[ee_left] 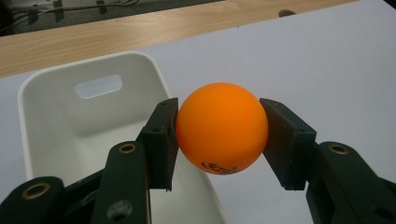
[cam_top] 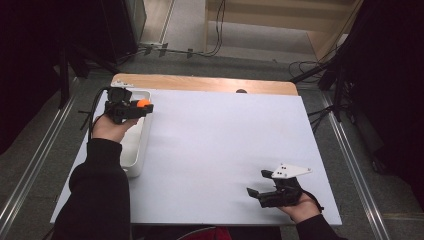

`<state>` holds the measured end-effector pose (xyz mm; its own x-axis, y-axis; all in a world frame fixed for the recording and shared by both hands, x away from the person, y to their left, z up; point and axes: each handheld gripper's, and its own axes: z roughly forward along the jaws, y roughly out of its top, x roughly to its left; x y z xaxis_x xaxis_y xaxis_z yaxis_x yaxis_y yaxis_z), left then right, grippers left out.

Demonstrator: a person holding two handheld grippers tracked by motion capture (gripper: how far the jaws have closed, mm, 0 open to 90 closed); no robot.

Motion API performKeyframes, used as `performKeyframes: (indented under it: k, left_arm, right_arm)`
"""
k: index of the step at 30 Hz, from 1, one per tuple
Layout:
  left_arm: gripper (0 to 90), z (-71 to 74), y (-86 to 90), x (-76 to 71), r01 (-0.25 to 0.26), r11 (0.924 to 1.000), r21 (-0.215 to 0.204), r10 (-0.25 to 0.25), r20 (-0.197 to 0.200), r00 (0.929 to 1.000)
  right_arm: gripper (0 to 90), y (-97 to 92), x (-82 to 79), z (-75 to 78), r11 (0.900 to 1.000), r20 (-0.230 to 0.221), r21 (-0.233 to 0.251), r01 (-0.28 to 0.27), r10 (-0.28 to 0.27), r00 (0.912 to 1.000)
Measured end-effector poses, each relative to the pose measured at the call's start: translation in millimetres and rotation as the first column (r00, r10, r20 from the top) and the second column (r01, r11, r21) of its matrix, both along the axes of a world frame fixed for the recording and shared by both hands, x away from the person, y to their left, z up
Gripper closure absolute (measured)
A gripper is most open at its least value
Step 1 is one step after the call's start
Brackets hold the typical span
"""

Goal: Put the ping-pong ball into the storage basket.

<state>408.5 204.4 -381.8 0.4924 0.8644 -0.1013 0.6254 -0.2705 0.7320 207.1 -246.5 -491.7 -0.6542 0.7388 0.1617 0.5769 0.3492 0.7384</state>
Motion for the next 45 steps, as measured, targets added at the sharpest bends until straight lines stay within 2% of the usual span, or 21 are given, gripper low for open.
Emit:
performKeyframes:
  k: [5,21,27,45]
  left_arm:
    - [50.0,-1.6,5.1,0.5,-0.02,0.9997,0.013,0.02,0.001,0.9998]
    - [50.0,-0.4,28.2,2.5,-0.081,0.9967,-0.004,0.081,0.004,0.9967]
    - [50.0,-2.6,31.5,3.6,-0.095,0.9954,-0.008,0.095,-0.001,0.9954]
    - [49.9,-14.0,34.5,8.3,-0.113,0.9935,0.013,0.113,-0.028,0.9932]
  right_arm:
    - [14.7,0.4,-0.2,-0.2,1.0,0.001,0.001,0.001,-0.001,1.0]
    - [14.7,0.8,-0.2,-0.4,1.0,-0.002,0.003,-0.002,0.002,1.0]
    - [14.7,0.7,-0.1,-0.5,1.0,-0.003,0.002,-0.003,0.003,1.0]
    - [14.7,0.9,-0.2,-0.6,1.0,-0.004,-0.003,-0.002,0.002,1.0]
